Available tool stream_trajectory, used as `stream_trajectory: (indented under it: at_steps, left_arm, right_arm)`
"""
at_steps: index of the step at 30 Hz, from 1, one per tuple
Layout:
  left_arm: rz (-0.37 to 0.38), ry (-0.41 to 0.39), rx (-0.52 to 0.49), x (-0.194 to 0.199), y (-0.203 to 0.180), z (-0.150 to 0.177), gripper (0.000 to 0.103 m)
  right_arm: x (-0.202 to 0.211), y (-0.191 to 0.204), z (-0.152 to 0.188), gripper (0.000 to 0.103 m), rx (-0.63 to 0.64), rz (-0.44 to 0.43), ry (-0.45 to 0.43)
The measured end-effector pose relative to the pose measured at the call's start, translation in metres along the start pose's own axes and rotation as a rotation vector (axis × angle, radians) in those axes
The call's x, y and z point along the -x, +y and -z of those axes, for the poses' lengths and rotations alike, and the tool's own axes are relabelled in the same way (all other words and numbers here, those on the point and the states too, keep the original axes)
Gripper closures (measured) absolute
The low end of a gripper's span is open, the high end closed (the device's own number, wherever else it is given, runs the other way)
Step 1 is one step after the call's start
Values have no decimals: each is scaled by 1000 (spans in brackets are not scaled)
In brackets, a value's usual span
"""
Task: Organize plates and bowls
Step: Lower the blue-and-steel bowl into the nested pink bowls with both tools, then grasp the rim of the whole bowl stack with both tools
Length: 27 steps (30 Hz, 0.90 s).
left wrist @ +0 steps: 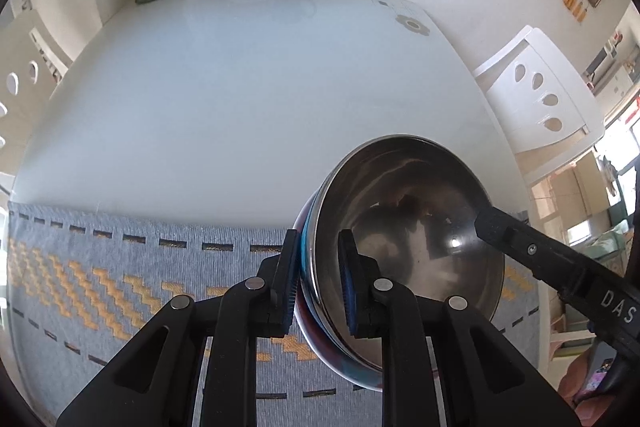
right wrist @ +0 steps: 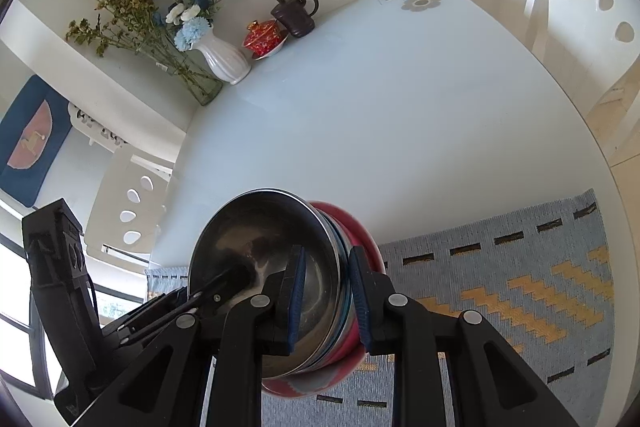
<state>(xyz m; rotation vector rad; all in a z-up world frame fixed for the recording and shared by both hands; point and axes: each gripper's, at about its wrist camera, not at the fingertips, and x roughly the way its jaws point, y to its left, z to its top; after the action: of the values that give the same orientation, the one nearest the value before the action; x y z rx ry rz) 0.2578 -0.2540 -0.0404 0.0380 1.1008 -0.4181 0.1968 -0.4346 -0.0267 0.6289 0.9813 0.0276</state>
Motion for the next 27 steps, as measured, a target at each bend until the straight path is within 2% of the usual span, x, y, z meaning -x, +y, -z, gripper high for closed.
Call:
stream_trajectory:
  at_steps: [11,12,13,14,16,21,24,27]
  left_arm:
    - [-5,-8,-1,8,1,-3,86]
    - [-1,-9,0,9,2,-3,85]
    - [4,-12,1,10,2,-3,84]
    - [9,-17,4,11,3,-3,80]
    - [11,-23,12,12,3,-3,76]
    - [8,-9,15,10,3,-3,76]
    - [24,-46,38,16,6,-3,76]
    - [30,-58,59,18,10,-3,69]
  right_arm:
    - [5,-1,-1,79,-14,-13,-3]
    - [8,-1,-2,78,-19,-23,-10]
    - [10,-1,-2,72,-19,-36,-15]
    - [11,0,-3,60,-15,-50,-16]
    - [15,3,-3,49,-1,-64,-28]
    - [20,6,-3,48,-6,-76,-55]
    - [26,4,-3,48,-27,-122,-75]
    - [27,0,-3,48,-42,-130,-92]
